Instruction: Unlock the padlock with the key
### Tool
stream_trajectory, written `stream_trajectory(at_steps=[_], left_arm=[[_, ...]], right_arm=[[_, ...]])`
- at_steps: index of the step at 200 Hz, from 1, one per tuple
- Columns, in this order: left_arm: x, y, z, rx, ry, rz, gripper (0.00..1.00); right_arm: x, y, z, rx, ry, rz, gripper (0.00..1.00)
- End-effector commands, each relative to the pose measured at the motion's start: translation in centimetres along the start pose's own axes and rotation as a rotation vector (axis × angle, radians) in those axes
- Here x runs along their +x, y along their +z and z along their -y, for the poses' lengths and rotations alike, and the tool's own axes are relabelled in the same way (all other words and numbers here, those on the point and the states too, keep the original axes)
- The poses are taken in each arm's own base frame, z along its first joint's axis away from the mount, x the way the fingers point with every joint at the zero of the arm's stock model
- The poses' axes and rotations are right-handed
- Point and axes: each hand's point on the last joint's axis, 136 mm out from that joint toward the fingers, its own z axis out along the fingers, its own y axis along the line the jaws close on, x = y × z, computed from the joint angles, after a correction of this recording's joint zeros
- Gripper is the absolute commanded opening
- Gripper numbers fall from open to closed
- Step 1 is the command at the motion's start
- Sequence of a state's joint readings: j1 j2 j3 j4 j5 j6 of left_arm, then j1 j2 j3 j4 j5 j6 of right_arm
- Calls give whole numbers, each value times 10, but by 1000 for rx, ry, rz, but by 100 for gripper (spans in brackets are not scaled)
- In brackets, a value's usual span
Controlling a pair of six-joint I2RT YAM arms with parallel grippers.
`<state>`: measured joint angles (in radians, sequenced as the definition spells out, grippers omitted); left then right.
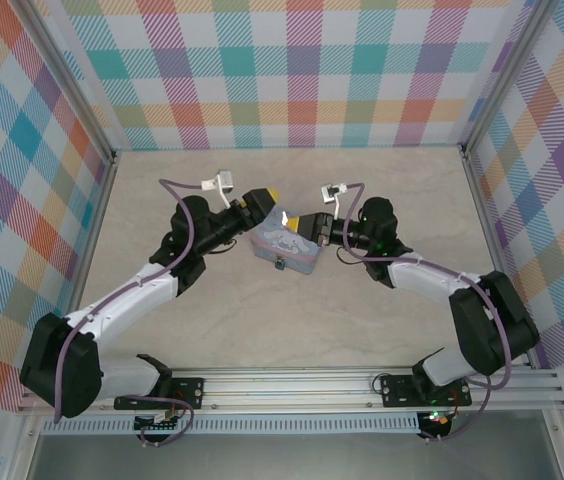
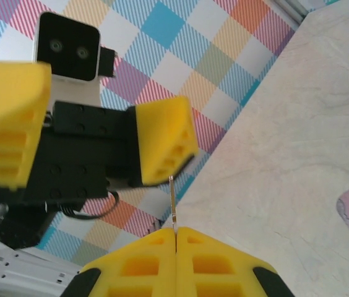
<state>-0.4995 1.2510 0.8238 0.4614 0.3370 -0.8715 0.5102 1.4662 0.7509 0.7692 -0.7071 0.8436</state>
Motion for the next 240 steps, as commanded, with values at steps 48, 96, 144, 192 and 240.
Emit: stream_trajectory(at_steps=[48, 96, 144, 192, 240], left_arm=[[12, -17, 22, 89, 118, -132, 67], [29, -17, 36, 198, 175, -222, 61], [43, -13, 40, 236, 189, -275, 54], [52, -12, 45, 263, 197, -305, 46], [56, -10, 45, 267, 199, -318, 36]], right_arm=[[21, -16, 0, 95, -211, -85, 2], [19, -12, -33, -77, -228, -81, 2], [17, -6, -49, -126, -241, -99, 3], [11, -1, -52, -142, -229, -90, 3], [8, 0, -54, -141, -229, -80, 4]])
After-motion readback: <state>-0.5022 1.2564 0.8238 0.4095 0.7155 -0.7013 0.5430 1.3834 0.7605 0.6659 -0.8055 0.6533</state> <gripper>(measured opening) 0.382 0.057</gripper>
